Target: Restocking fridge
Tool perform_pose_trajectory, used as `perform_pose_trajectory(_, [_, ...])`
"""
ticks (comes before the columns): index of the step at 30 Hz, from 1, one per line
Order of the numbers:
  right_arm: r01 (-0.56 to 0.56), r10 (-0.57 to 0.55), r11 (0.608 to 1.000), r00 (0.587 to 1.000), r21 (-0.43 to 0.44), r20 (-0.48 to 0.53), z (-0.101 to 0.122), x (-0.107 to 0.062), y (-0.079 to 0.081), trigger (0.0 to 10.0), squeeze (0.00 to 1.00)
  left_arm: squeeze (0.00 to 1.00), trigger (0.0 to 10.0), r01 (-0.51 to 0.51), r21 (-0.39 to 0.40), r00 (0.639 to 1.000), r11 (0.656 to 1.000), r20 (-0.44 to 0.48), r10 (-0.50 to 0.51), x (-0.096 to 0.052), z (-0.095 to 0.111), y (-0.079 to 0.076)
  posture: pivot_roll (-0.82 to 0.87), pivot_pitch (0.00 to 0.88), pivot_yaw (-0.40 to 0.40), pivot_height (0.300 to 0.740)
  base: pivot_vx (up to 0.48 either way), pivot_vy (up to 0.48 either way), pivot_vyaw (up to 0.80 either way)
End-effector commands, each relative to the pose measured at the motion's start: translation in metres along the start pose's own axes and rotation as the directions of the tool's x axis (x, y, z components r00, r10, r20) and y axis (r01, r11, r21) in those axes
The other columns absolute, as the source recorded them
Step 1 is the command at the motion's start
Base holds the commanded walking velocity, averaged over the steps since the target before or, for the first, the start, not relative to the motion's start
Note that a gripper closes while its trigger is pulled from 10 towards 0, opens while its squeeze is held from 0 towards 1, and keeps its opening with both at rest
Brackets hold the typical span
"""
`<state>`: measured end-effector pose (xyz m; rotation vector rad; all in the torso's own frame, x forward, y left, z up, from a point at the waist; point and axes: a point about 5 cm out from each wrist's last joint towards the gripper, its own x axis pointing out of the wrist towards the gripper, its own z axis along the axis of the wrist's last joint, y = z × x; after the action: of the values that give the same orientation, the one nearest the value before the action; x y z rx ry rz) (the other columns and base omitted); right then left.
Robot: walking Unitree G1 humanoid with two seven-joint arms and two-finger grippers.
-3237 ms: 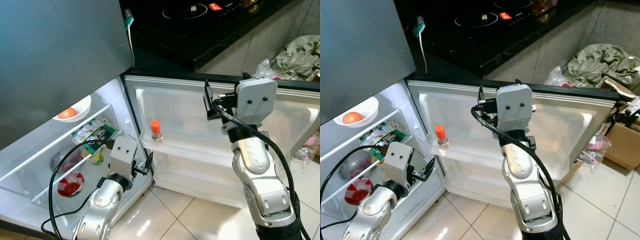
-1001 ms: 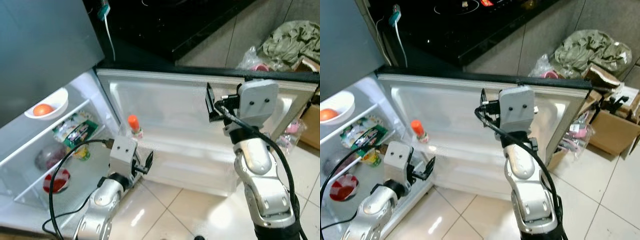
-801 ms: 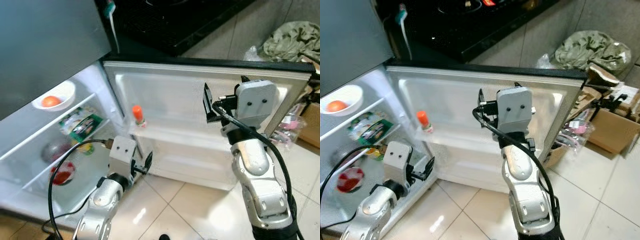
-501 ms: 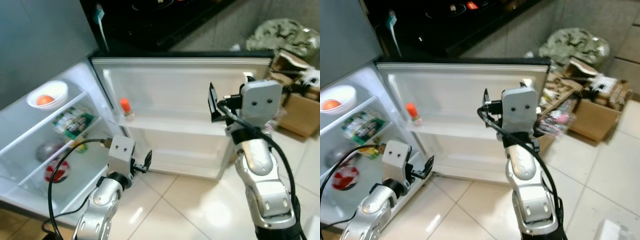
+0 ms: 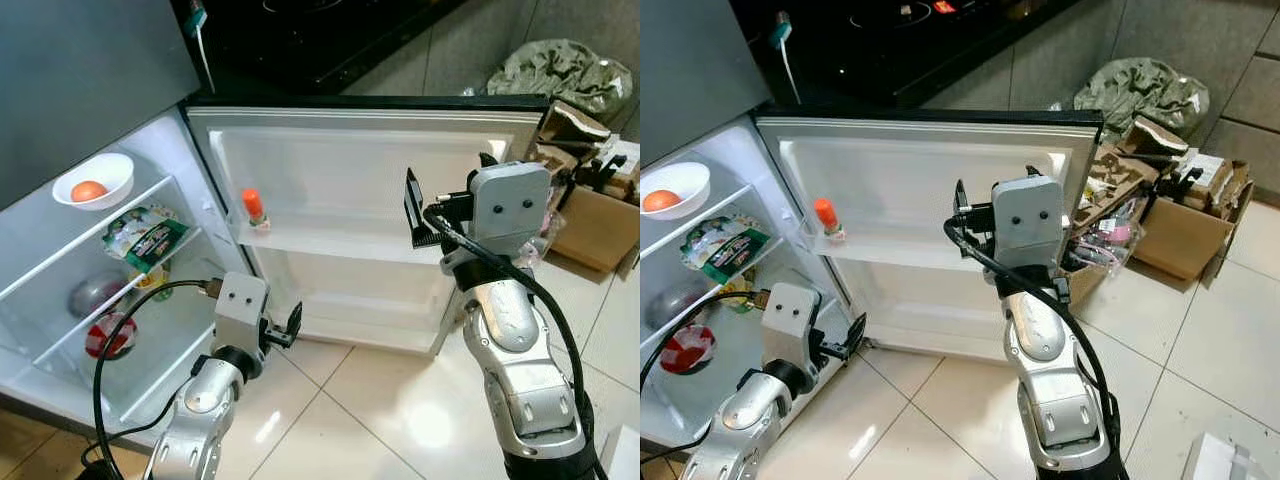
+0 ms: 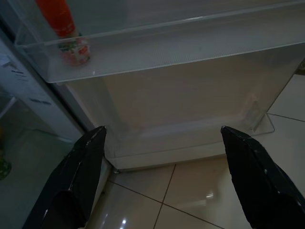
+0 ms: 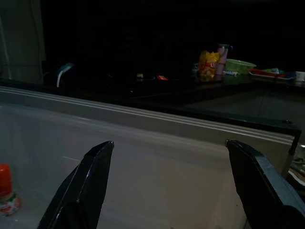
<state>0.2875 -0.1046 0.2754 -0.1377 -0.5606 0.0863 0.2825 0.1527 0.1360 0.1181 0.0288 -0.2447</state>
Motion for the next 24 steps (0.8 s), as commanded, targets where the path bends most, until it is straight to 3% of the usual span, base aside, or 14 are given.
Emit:
perform_pose_trajectory(1, [-0.009,0.009,1.000,1.000,-0.001,0.005,0.001,-0.002,0.003,10.0,0.00,0.00,10.0,-0.003,-0.007,0.999,1.000,-0.043,0.003,-0.003,-0.010,0.001,-0.11,0.222,0.099,0.740,0.000,0.000,0.00])
perform_pose_trajectory(4, [-0.017,0.017,1.000,1.000,-0.002,-0.004,-0.002,-0.003,0.004,10.0,0.00,0.00,10.0,-0.004,-0.005,0.999,1.000,-0.046,0.004,-0.003,-0.011,0.001,-0.11,0.222,0.098,0.740,0.000,0.000,0.00])
perform_pose_trajectory(7, [-0.040,0.037,0.999,0.995,-0.033,-0.087,-0.029,-0.015,0.004,10.0,0.00,0.00,10.0,-0.017,0.031,0.998,0.999,-0.067,0.019,-0.010,-0.024,0.005,-0.11,0.218,0.096,0.740,0.000,0.000,0.00])
perform_pose_trajectory(8, [-0.040,0.037,0.999,0.995,-0.033,-0.087,-0.029,-0.015,0.004,10.0,0.00,0.00,10.0,-0.017,0.031,0.998,0.999,-0.067,0.019,-0.010,-0.024,0.005,-0.11,0.218,0.096,0.740,0.000,0.000,0.00])
perform_pose_trajectory(12, [-0.016,-0.012,0.989,0.982,-0.148,-0.188,-0.063,-0.025,-0.030,10.0,0.00,0.00,10.0,-0.110,0.152,0.978,0.982,-0.159,0.134,-0.036,-0.061,0.024,-0.11,0.219,0.097,0.740,0.000,0.000,0.00])
perform_pose_trajectory(14, [-0.010,-0.020,0.987,0.981,-0.158,-0.192,-0.064,-0.025,-0.037,10.0,0.00,0.00,10.0,-0.125,0.167,0.973,0.978,-0.173,0.154,-0.041,-0.066,0.028,-0.11,0.220,0.098,0.740,0.000,0.000,0.00])
perform_pose_trajectory(16, [-0.066,0.030,0.979,0.982,-0.191,-0.186,-0.063,-0.020,-0.055,10.0,0.00,0.00,10.0,-0.173,0.199,0.953,0.965,-0.214,0.215,-0.056,-0.079,0.038,-0.11,0.221,0.096,0.740,0.000,0.000,0.00])
perform_pose_trajectory(20, [-0.089,0.051,0.973,0.983,-0.212,-0.176,-0.061,-0.015,-0.062,10.0,0.00,0.00,10.0,-0.178,0.193,0.951,0.965,-0.219,0.219,-0.058,-0.080,0.038,-0.10,0.220,0.093,0.740,0.000,0.000,0.00])
perform_pose_trajectory(24, [-0.102,0.069,0.969,0.986,-0.225,-0.152,-0.056,-0.007,-0.069,10.0,0.00,0.00,10.0,-0.162,0.172,0.963,0.972,-0.189,0.193,-0.051,-0.072,0.028,-0.10,0.222,0.084,0.740,0.000,0.000,0.00])
